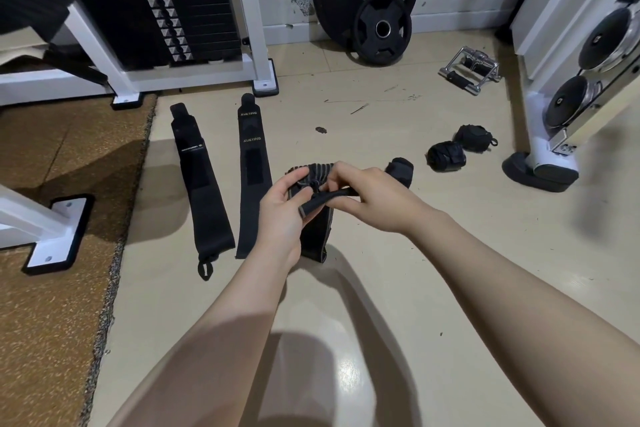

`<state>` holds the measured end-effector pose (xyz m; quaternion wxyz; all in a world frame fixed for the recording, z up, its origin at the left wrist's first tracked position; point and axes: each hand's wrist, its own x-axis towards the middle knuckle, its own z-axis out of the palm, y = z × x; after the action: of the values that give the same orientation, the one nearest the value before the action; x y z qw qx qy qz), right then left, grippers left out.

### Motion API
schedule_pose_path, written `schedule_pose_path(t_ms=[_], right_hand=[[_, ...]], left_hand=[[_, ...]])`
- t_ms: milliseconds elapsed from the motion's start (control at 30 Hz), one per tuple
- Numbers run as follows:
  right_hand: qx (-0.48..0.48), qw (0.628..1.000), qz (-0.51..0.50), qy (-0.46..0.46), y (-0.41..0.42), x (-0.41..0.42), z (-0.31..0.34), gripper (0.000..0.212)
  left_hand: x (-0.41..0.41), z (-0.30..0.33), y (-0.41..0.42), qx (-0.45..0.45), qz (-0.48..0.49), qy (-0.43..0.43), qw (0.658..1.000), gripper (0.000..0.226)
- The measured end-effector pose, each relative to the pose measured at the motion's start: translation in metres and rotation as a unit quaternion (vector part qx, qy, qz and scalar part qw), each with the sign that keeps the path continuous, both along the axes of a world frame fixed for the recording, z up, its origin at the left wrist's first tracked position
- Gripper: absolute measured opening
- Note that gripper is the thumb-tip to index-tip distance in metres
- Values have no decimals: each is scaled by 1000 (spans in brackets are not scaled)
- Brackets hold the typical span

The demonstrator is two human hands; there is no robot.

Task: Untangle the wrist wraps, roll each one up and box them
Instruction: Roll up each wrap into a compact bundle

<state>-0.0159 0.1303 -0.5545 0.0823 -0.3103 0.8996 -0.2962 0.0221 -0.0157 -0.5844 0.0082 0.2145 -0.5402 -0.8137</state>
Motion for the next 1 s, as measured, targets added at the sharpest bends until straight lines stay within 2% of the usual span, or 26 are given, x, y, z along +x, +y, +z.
schedule_pose_path(t_ms=[233,400,467,500,567,600,633,700,767,833,900,1000], right_hand=[[-92,985,-105,-98,6,-4,3,10],[-116,966,-229,-25,-8,1,-4,23],[-85,958,-275,-2,-11,0,-3,31],[-44,961,-270,40,-13,1,-2,27],[34,955,-208,209,-15,2,-4,11],[58,946,-170,270,-14,3,-5,18],[79,944,-125,294,-12,4,-7,29],[117,958,-26,260,-6,3,-9,42],[139,962,32,233,-2,2,-7,39],[135,962,27,235,-3,1,-4,26],[114,971,16,211,-7,2,2,20],[96,983,17,158,-10,5,7,24]], left_hand=[[2,5,10,-12,-42,-7,999,35],[3,5,13,135,-13,-5,991,27],[4,4,15,127,-18,-9,992,26],[5,3,17,99,-27,-7,995,25],[5,3,21,58,-28,-2,998,22],[4,3,21,50,-21,-1,999,21],[3,4,20,45,-9,-4,999,21],[0,5,15,58,24,-26,998,25],[-3,5,11,130,31,-63,989,20],[-3,9,10,183,9,-106,977,10],[-4,13,9,196,3,-133,972,9],[-6,16,6,251,42,-98,962,18]])
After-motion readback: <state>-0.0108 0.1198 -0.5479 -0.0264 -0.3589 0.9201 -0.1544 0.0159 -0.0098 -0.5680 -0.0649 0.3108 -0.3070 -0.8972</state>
